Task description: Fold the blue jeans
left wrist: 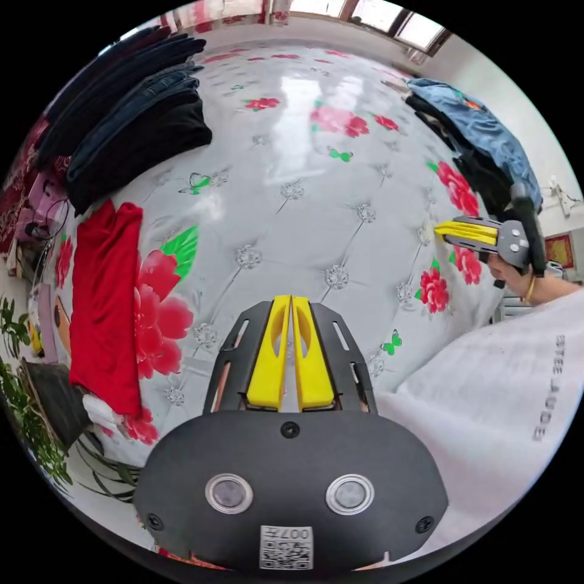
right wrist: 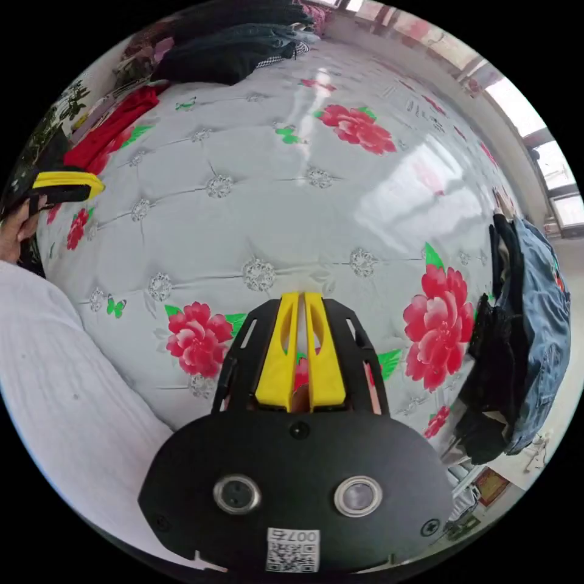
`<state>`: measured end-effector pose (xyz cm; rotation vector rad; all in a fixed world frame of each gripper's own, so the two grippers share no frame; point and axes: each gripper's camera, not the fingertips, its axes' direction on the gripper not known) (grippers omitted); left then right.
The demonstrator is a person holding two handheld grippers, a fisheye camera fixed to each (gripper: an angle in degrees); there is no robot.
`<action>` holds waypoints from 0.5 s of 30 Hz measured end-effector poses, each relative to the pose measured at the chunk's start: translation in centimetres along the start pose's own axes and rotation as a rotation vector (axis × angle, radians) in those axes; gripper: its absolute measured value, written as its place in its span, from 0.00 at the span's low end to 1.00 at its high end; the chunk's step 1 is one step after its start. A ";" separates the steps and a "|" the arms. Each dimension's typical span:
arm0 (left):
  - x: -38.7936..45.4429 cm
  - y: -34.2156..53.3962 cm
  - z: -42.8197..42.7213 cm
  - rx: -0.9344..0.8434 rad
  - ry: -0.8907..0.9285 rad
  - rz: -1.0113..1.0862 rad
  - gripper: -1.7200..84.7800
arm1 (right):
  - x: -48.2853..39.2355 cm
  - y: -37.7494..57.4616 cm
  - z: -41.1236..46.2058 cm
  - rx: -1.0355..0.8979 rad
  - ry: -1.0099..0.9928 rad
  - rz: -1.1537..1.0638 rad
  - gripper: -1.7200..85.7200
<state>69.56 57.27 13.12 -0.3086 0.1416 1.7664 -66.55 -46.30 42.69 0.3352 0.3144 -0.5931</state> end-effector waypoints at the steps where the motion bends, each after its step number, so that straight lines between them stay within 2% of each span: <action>1: 0.7 -0.4 0.1 -0.012 -0.013 -0.012 0.01 | 0.9 0.1 -0.6 0.000 -0.064 0.043 0.03; 2: 1.9 -1.1 0.4 -0.052 -0.035 -0.031 0.01 | 2.4 0.6 -1.3 0.014 -0.147 0.096 0.03; 4: 3.7 -1.7 1.1 -0.107 -0.077 -0.049 0.01 | 6.0 2.3 -3.5 0.118 -0.148 0.227 0.04; 5: 4.9 -1.7 1.9 -0.145 -0.084 -0.049 0.01 | 8.9 4.1 -5.8 0.221 -0.074 0.310 0.05; 6: 6.1 -1.3 1.5 -0.111 -0.129 -0.051 0.01 | 10.3 5.1 -7.0 0.267 -0.023 0.340 0.06; 8: 8.1 -0.9 1.2 -0.103 -0.205 -0.014 0.01 | 16.2 9.0 -11.3 0.347 0.240 0.442 0.09; 11: 11.4 0.1 1.2 -0.092 -0.342 0.089 0.01 | 23.6 13.9 -15.1 0.314 0.523 0.578 0.11; 13: 12.7 0.5 1.3 -0.100 -0.396 0.090 0.01 | 27.4 16.4 -16.1 0.237 0.617 0.642 0.12; 15: 13.9 0.9 1.4 -0.127 -0.434 0.069 0.01 | 30.6 18.3 -15.7 0.117 0.606 0.686 0.12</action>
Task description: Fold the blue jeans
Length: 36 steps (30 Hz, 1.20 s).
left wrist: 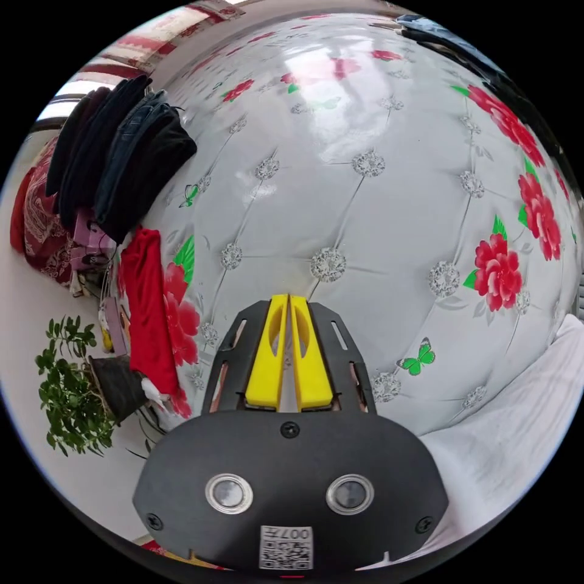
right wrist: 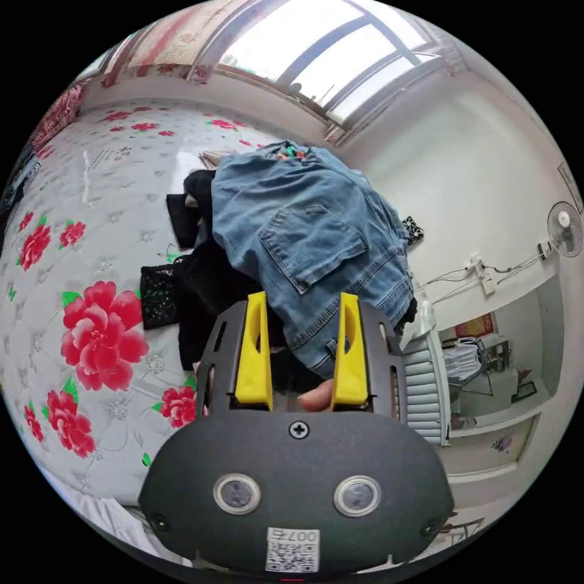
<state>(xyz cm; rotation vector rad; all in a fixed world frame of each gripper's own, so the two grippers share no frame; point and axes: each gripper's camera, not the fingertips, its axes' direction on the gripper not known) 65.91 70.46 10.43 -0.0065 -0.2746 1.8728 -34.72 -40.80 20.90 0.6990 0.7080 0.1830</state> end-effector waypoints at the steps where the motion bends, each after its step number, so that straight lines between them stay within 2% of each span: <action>1: 0.1 0.1 -0.1 -0.006 0.001 -0.010 0.01 | 1.3 0.1 2.1 -0.120 -0.004 -0.007 0.12; 2: 0.1 0.5 -0.2 -0.012 0.014 -0.042 0.01 | 2.0 0.4 4.2 -0.241 -0.027 -0.026 0.10; 4: -0.4 1.5 -0.2 -0.001 0.052 -0.108 0.01 | 2.6 1.0 4.3 -0.229 -0.044 -0.036 0.07; 6: -1.4 3.7 -0.2 0.028 0.137 -0.206 0.01 | 3.1 1.2 2.1 -0.160 -0.093 -0.019 0.04; 8: -2.2 6.1 -0.7 0.038 0.157 -0.323 0.01 | 2.7 2.0 -3.8 0.042 -0.155 -0.074 0.03; 12: -2.2 12.7 -3.7 0.237 0.259 -0.447 0.02 | 1.6 3.3 -12.0 0.221 -0.270 -0.168 0.02; 15: -1.4 15.9 -5.6 0.359 0.368 -0.403 0.06 | 0.5 3.7 -17.3 0.332 -0.507 -0.249 0.02; 17: -1.0 17.4 -6.5 0.427 0.416 -0.366 0.08 | -1.7 3.8 -20.7 0.397 -0.795 -0.304 0.02; 18: -1.0 18.3 -7.0 0.469 0.440 -0.354 0.09 | -2.9 3.8 -21.4 0.399 -0.840 -0.327 0.02; 21: -2.1 20.6 -6.9 0.534 0.489 -0.412 0.09 | -10.6 4.8 -26.0 0.456 -0.981 -0.549 0.02; 23: -3.4 22.0 -5.8 0.528 0.521 -0.481 0.09 | -16.3 6.3 -29.9 0.447 -1.286 -0.759 0.03; 25: -4.9 23.9 -4.4 0.516 0.543 -0.567 0.09 | -19.9 8.6 -32.9 0.464 -1.465 -0.916 0.04; 27: -7.3 27.2 -2.9 0.494 0.529 -0.696 0.07 | -23.0 10.9 -34.9 0.470 -1.478 -1.035 0.05; 30: -9.7 32.1 -0.9 0.378 0.388 -0.878 0.06 | -25.1 12.1 -34.2 0.461 -1.301 -1.071 0.09; 33: -11.1 36.9 0.7 0.342 0.349 -0.941 0.09 | -24.1 10.1 -28.2 0.325 -1.204 -0.906 0.11; 36: -11.5 39.6 1.6 0.281 0.312 -0.949 0.10 | -21.1 7.7 -19.5 0.094 -1.148 -0.654 0.12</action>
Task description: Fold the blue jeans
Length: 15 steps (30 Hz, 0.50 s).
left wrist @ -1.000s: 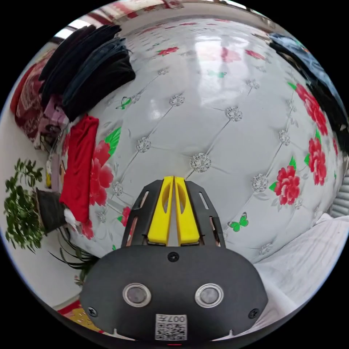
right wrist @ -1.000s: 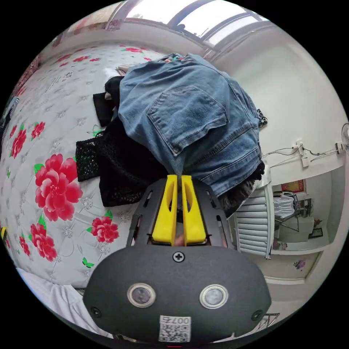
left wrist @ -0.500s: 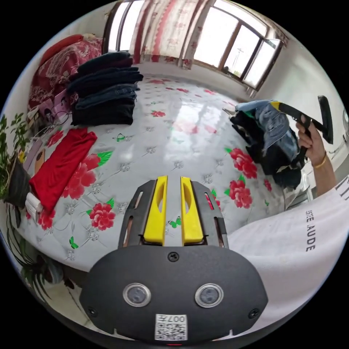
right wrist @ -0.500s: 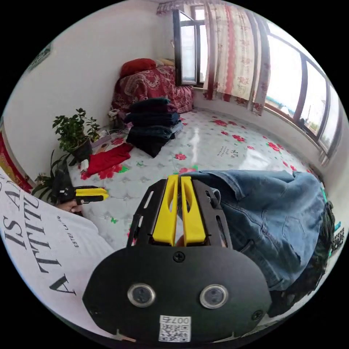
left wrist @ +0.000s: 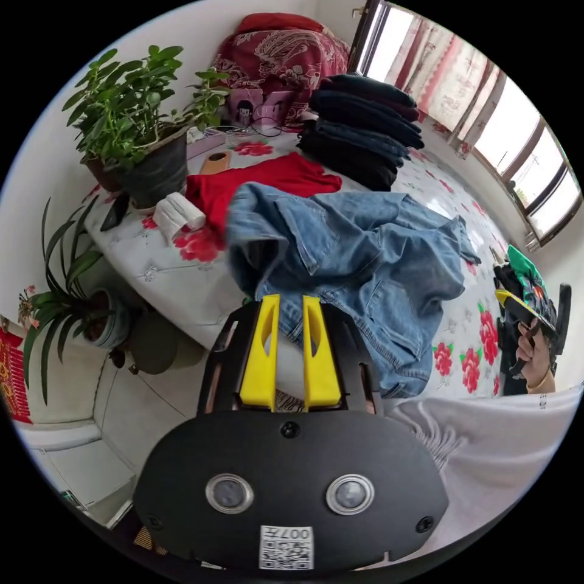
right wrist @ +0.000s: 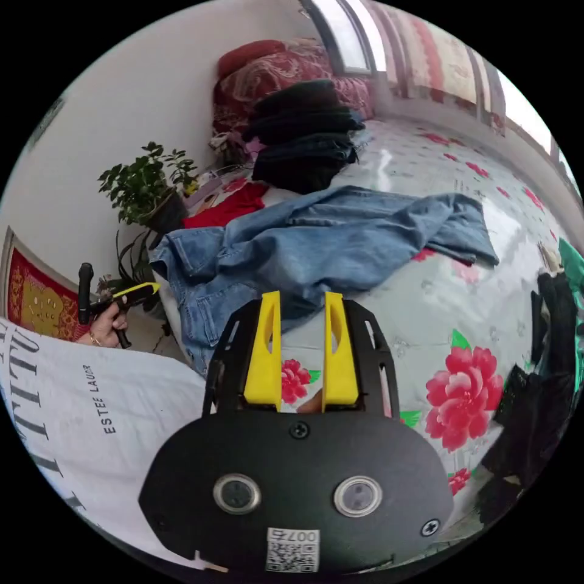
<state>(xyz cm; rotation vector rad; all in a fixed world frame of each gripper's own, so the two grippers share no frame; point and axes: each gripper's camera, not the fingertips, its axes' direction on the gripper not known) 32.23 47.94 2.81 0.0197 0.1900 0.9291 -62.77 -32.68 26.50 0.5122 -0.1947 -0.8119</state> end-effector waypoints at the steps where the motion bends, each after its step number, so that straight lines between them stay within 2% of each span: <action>1: -0.2 0.2 0.0 -0.005 -0.003 0.008 0.10 | 3.1 1.4 0.0 -0.020 -0.003 0.106 0.12; 4: 0.6 0.5 0.5 -0.040 0.024 0.094 0.12 | 8.1 3.8 -0.2 -0.031 -0.008 0.274 0.13; 10: 9.5 0.6 5.9 -0.183 0.151 0.534 0.15 | 11.7 1.4 2.0 -0.021 -0.051 0.345 0.15; 12: 13.2 1.9 9.8 -0.322 0.026 0.766 0.11 | 12.1 0.0 3.6 -0.042 -0.061 0.350 0.15; 13: 13.7 2.1 9.7 -0.294 0.044 0.831 0.08 | 12.2 -0.9 5.0 -0.078 -0.055 0.337 0.15; 14: 13.9 2.6 9.5 -0.255 0.002 0.925 0.03 | 11.8 -1.7 6.6 -0.133 -0.045 0.302 0.15; 15: 13.6 3.0 9.8 -0.276 -0.051 0.985 0.02 | 11.6 -2.0 7.4 -0.169 -0.047 0.285 0.15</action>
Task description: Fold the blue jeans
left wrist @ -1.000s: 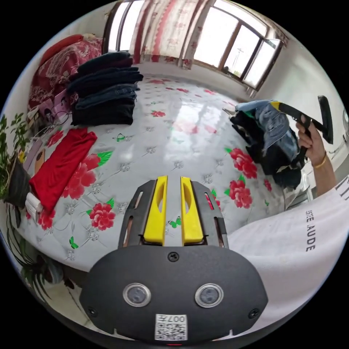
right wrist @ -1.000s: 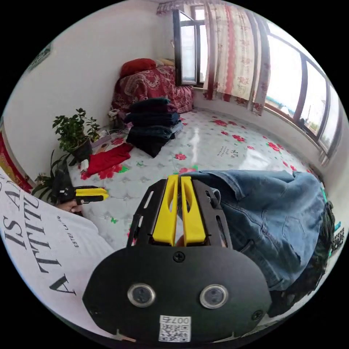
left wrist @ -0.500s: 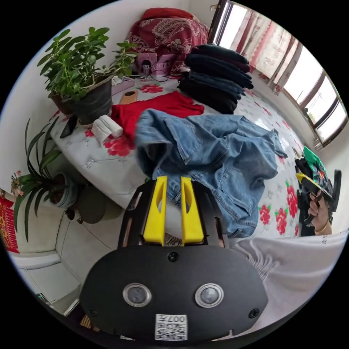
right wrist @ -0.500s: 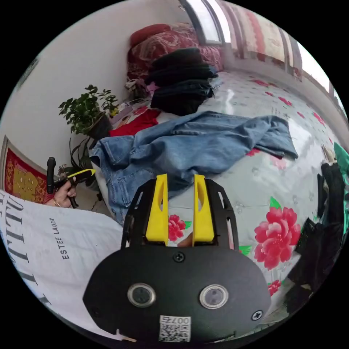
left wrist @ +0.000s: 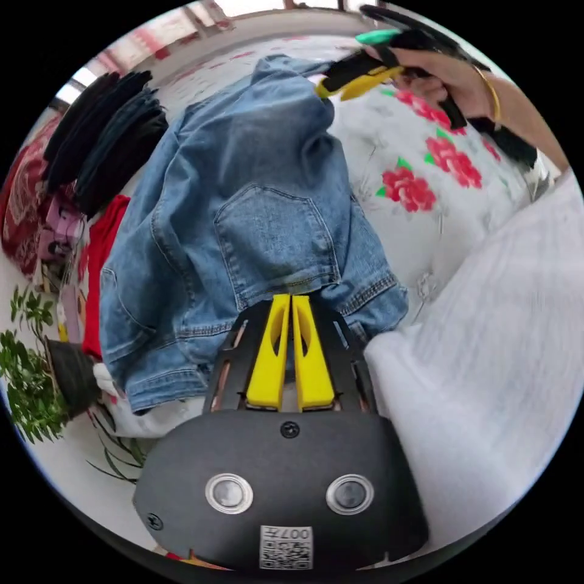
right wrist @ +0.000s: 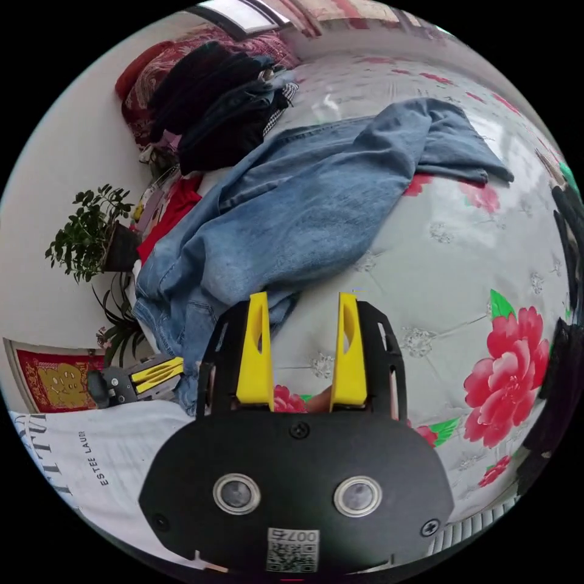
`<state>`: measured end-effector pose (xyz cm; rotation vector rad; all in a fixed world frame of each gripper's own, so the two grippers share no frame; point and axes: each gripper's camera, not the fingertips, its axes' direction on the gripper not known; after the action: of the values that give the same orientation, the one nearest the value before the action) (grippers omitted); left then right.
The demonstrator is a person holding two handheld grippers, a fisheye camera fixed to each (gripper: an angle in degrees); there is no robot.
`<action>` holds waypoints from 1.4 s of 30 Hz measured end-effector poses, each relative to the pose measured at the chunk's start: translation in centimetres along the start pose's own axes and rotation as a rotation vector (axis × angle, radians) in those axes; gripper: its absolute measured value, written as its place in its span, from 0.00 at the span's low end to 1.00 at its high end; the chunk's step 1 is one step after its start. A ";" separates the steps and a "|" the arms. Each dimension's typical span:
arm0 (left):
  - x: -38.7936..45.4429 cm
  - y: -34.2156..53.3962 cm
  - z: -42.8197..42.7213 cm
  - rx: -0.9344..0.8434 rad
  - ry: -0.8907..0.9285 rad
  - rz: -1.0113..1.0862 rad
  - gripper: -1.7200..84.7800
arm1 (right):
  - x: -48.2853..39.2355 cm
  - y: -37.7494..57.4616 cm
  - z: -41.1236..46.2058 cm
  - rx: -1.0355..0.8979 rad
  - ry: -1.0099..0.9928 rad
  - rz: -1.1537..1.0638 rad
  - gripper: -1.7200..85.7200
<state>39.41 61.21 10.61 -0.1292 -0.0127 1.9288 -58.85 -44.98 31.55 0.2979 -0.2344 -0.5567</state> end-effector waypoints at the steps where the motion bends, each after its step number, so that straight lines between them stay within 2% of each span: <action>1: -0.2 0.5 -0.1 -0.004 -0.004 0.011 0.02 | -0.6 -0.4 1.4 -0.067 -0.013 -0.023 0.15; 4: -3.7 4.5 -0.6 -0.058 0.038 -0.111 0.01 | -1.2 0.3 1.5 -0.042 -0.088 -0.055 0.15; 9: -13.0 16.9 -3.5 -0.072 0.016 -0.560 0.01 | 4.2 1.6 -2.6 0.059 -0.293 0.023 0.16; 13: -18.4 24.3 -4.5 -0.008 0.003 -0.878 0.01 | 12.1 0.9 -7.2 0.191 -0.165 0.233 0.15; 15: -20.1 27.1 -3.8 0.065 0.082 -1.025 0.01 | 15.5 0.4 -8.4 0.226 -0.082 0.356 0.14; 17: -20.2 27.7 -2.6 0.060 0.104 -1.052 0.01 | 19.5 0.2 -9.2 0.244 -0.009 0.509 0.14; 21: -19.4 27.1 0.4 -0.029 0.100 -1.011 0.01 | 22.8 -0.2 -9.7 0.229 0.061 0.635 0.11; 25: -19.0 27.1 2.3 -0.097 0.099 -0.984 0.01 | 23.5 -1.5 -10.8 0.182 -0.015 0.542 0.05; 27: -18.7 27.3 3.1 -0.121 0.096 -0.961 0.01 | 23.3 -1.4 -11.9 0.199 0.004 0.489 0.03; 29: -18.9 27.7 3.1 -0.114 0.096 -0.954 0.01 | 23.5 -0.7 -14.2 0.258 -0.062 0.433 0.02; 32: -20.1 28.5 1.6 -0.017 0.109 -0.979 0.01 | 23.7 1.0 -19.5 0.421 -0.191 0.380 0.02; 37: -24.3 28.4 -3.3 0.302 0.166 -0.969 0.01 | 22.7 4.6 -31.0 0.651 -0.255 0.269 0.02; 40: -26.4 27.3 -8.0 0.499 0.176 -0.859 0.01 | 22.3 9.6 -38.5 0.821 -0.263 0.218 0.02; 42: -26.4 26.7 -11.6 0.593 0.199 -0.696 0.01 | 22.5 13.6 -42.3 0.903 -0.261 0.196 0.02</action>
<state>24.80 26.47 -0.65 0.0783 0.5707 1.1551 -21.22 -37.31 -0.11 1.0667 -0.7616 -0.2620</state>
